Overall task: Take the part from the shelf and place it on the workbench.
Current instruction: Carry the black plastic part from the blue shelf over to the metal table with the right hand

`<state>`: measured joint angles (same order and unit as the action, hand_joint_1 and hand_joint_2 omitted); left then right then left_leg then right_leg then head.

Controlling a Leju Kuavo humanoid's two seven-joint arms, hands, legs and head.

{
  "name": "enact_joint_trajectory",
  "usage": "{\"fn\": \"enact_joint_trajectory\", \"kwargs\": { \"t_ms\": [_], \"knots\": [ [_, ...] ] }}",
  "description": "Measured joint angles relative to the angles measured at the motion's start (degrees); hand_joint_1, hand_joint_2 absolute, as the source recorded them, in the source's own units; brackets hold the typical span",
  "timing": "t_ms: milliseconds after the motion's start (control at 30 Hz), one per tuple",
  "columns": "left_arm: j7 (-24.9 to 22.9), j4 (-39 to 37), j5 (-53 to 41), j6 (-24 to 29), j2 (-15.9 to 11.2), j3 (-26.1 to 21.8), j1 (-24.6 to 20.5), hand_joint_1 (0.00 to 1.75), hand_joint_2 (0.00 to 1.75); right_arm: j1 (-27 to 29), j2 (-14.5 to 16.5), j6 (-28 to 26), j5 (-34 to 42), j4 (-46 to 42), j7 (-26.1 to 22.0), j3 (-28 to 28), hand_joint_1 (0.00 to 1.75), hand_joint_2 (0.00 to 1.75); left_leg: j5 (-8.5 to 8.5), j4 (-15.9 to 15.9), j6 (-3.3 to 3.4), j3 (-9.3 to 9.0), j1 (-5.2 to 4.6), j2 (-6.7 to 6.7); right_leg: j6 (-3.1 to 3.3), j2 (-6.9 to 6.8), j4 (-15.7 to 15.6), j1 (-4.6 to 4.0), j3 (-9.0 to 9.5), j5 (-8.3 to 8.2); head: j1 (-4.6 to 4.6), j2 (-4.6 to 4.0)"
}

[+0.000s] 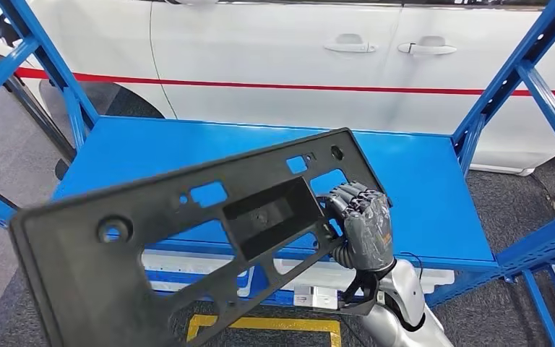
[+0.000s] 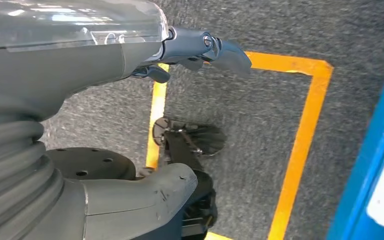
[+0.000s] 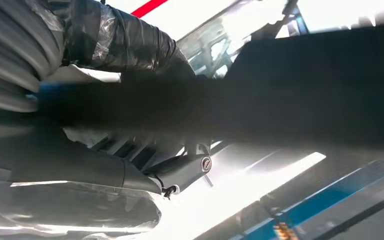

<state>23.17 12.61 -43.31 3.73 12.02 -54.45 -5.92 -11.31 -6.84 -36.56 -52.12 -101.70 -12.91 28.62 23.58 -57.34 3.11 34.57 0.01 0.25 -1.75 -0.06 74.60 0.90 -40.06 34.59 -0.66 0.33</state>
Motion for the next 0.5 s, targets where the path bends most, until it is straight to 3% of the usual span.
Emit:
{"fn": "enact_joint_trajectory", "kwargs": {
  "t_ms": [67, 133, 167, 267, 300, 333, 367, 433, 467, 500],
  "knots": [
    [0.0, 0.0, 0.0, -0.2, 0.0, 0.0, -0.1, 0.0, 1.75, 0.1, 0.0, -0.2, -1.5, 0.6, 0.4, 0.1, 1.75, 1.75, -0.75, -0.5, -0.28, 1.43, 0.02, -0.01, 0.1, -0.02, -5.5, 0.01, 4.72, -2.68, 0.01, 0.0],
    [0.0, 0.0, -0.1, -0.4, 0.0, 0.0, -0.3, 0.0, 1.75, 0.0, 0.1, -0.3, -1.7, 1.0, 0.7, 0.3, 1.75, 1.75, -1.41, -1.2, -0.83, 2.54, -0.02, -0.04, 0.56, 0.01, -13.1, -0.2, 9.71, -4.11, -0.02, 0.0],
    [0.0, 0.0, -0.1, -0.6, 0.0, 0.0, -0.4, 0.0, 1.75, -0.1, 0.2, -0.3, -1.6, 1.2, 1.0, 0.4, 1.75, 1.75, -1.73, -1.4, -1.17, 2.81, -0.06, -0.06, 0.86, 0.05, -15.1, -0.36, 10.85, -4.24, -0.01, 0.0],
    [0.2, 0.0, -0.2, -0.9, 0.0, 0.0, -0.7, 0.0, 1.75, -0.6, 0.4, -0.3, -1.2, 1.6, 1.5, 0.6, 1.75, 1.75, -2.77, -1.4, -2.19, 3.1, -0.08, -0.13, 1.93, 0.07, -15.8, -0.56, 10.43, -5.08, 0.0, 0.0],
    [0.2, 0.0, -0.2, -1.0, -0.1, 0.0, -0.8, 0.0, 1.75, -0.9, 0.4, -0.3, -1.1, 1.8, 1.5, 0.6, 1.75, 1.75, -2.28, -1.7, -2.52, 3.43, -0.02, -0.19, 2.38, -0.03, -15.8, -0.46, 10.01, -5.62, -0.02, 0.0],
    [0.2, 0.0, -0.2, -1.0, -0.1, 0.0, -0.8, 0.0, 1.75, -1.1, 0.4, -0.2, -0.9, 2.0, 1.5, 0.7, 1.75, 1.75, -0.73, -2.9, -2.87, 4.01, 0.05, -0.25, 2.86, -0.13, -16.0, -0.33, 9.44, -6.29, -0.02, 0.0],
    [0.2, 0.0, -0.2, -1.0, -0.1, 0.0, -0.8, 0.0, 1.75, -1.2, 0.5, -0.1, -0.6, 2.1, 1.5, 0.8, 1.75, 1.75, 1.86, -5.2, -3.23, 4.91, 0.16, -0.29, 3.22, -0.22, -16.0, -0.22, 8.66, -7.01, -0.03, 0.0],
    [0.2, 0.0, -0.3, -1.1, -0.1, 0.0, -0.9, 0.0, 1.75, -1.4, 0.6, 0.0, 0.1, 2.2, 1.5, 0.9, 1.75, 1.75, 7.84, -12.6, -3.84, 6.98, 0.32, -0.29, 3.56, -0.26, -16.0, -0.26, 6.72, -8.47, -0.04, 0.0],
    [0.2, 0.0, -0.3, -1.1, -0.1, 0.0, -0.9, 0.0, 1.75, -1.4, 0.6, 0.1, 0.3, 2.3, 1.5, 0.9, 1.75, 1.75, 9.47, -16.1, -4.02, 7.52, 0.36, -0.28, 3.54, -0.26, -15.9, -0.29, 5.67, -9.23, -0.04, 0.0],
    [0.2, 0.0, -0.3, -1.1, -0.1, 0.0, -0.9, 0.0, 1.75, -1.4, 0.7, 0.1, 0.5, 2.3, 1.5, 0.9, 1.75, 1.75, 9.72, -18.1, -4.09, 7.25, 0.37, -0.28, 3.48, -0.28, -15.9, -0.3, 4.66, -9.96, -0.04, 0.0]
  ]
}}
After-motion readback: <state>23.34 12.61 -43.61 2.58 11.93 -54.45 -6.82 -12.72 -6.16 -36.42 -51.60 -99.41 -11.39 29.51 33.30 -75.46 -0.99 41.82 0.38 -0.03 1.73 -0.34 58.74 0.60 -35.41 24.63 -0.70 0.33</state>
